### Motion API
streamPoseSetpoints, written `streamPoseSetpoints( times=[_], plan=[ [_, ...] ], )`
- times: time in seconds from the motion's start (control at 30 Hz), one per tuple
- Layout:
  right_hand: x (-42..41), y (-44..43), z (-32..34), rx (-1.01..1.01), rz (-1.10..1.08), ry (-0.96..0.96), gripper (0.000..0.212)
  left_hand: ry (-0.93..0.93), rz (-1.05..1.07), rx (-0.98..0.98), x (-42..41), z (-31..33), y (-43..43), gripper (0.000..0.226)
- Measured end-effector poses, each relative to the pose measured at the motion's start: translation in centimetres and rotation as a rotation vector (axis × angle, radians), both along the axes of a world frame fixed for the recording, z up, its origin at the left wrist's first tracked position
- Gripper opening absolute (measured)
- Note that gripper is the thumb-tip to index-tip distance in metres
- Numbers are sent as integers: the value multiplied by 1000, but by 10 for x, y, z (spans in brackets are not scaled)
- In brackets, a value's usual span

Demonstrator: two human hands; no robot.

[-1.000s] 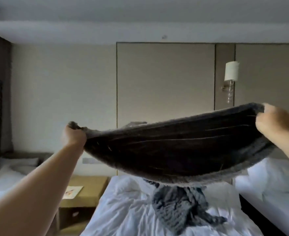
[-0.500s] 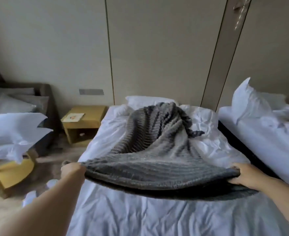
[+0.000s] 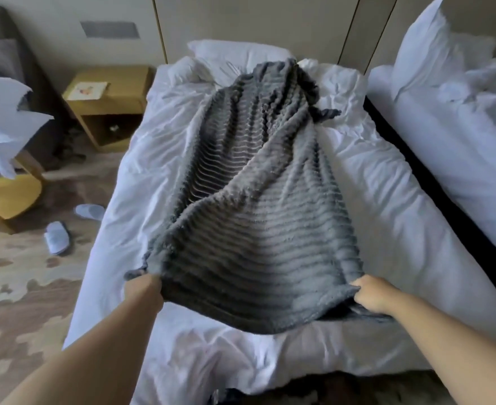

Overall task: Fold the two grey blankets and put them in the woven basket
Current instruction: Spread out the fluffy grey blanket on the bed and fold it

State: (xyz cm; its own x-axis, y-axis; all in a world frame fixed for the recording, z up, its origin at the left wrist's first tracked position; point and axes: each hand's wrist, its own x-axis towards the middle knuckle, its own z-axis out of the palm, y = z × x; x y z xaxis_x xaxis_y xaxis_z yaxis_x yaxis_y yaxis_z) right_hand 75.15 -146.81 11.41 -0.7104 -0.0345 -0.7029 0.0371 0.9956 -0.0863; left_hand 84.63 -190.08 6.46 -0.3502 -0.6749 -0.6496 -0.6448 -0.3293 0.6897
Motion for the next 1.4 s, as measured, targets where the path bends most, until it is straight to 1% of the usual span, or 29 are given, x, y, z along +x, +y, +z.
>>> streamPoseSetpoints(
  times=[0.03,0.1,0.13,0.2,0.23,0.3,0.37,0.4,0.43,0.47,0.53,0.57,0.6,0.63,0.67,0.7,0.73,0.8,0.9,0.93,1.0,1.07,1.17,1.27,1.33,1.4],
  plan=[
    [14,-2,1,21,18,-17,24,-8,-21,-9,14,5,8,10],
    [44,0,1,21,31,-42,26,-15,17,-53,45,5,16,23],
    [59,4,2,12,23,-63,22,-33,41,-91,65,6,22,26],
    [91,16,2,2,23,-95,11,-86,89,-204,105,13,36,23],
    [107,24,0,0,41,-93,10,-104,103,-228,126,15,42,22],
    [143,45,-9,1,75,-89,23,-70,82,-225,170,11,52,17],
    [178,72,-28,-1,91,-106,34,-102,42,-225,215,-5,59,10],
    [192,86,-38,8,95,-125,35,-136,40,-246,237,-15,62,19],
    [206,98,-49,31,100,-166,34,-177,71,-269,259,-26,66,26],
    [219,108,-58,69,113,-219,30,-204,129,-279,279,-35,70,27],
    [241,119,-72,135,158,-328,16,-274,202,-250,316,-55,77,22],
    [249,120,-77,157,164,-391,9,-331,164,-215,331,-65,81,20],
    [254,122,-85,176,160,-436,20,-381,112,-159,343,-73,84,20],
    [255,122,-94,189,145,-457,44,-407,69,-112,350,-82,87,18],
    [254,118,-101,192,120,-451,62,-418,38,-82,353,-86,92,13],
    [250,111,-108,180,103,-412,69,-426,14,-78,352,-90,97,15],
    [245,103,-112,164,103,-355,68,-426,9,-94,347,-94,100,19],
    [230,81,-118,117,127,-266,56,-414,-20,-146,327,-94,105,17],
    [201,40,-120,15,147,-188,36,-423,-181,-220,280,-83,107,13],
    [191,24,-118,-27,139,-179,33,-398,-222,-241,262,-80,104,17],
    [172,-8,-116,-101,123,-159,31,-336,-297,-273,226,-75,99,35],
    [149,-40,-113,-164,105,-127,31,-260,-355,-276,187,-70,92,42],
    [108,-87,-110,-226,96,-123,31,-179,-391,-267,127,-69,74,39],
    [58,-135,-115,-270,67,-127,27,-191,-473,-317,71,-80,53,38],
    [24,-169,-122,-322,-23,-96,24,-204,-543,-292,39,-93,39,36],
    [-9,-205,-132,-362,-135,-9,23,-196,-659,-213,13,-109,32,34]
  ],
)
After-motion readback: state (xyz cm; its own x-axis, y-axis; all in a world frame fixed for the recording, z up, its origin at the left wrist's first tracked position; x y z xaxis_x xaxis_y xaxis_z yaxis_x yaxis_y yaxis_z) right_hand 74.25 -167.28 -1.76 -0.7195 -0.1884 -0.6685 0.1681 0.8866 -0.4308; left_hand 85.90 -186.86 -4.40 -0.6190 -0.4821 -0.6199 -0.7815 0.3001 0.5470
